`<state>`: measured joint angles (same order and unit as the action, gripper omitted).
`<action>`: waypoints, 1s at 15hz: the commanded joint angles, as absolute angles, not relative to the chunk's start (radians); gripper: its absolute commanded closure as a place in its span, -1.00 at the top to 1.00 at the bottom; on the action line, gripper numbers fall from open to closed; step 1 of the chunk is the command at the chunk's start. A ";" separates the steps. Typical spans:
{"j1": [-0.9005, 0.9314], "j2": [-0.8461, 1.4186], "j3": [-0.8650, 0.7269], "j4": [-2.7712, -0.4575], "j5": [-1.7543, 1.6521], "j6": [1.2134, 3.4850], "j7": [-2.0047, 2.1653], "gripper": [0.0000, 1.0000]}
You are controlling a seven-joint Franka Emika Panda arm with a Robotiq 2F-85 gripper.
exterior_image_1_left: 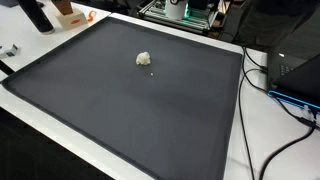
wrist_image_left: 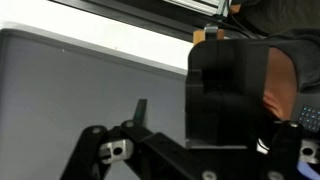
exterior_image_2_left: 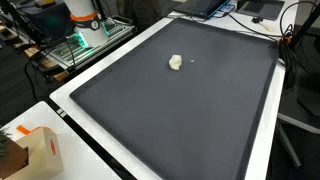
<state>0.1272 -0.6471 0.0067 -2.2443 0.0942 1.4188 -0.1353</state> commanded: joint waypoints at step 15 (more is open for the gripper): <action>0.113 -0.655 0.012 -2.242 0.102 1.426 -0.144 0.31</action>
<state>0.1250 -0.6473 0.0071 -2.2349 0.0942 1.4199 -0.1353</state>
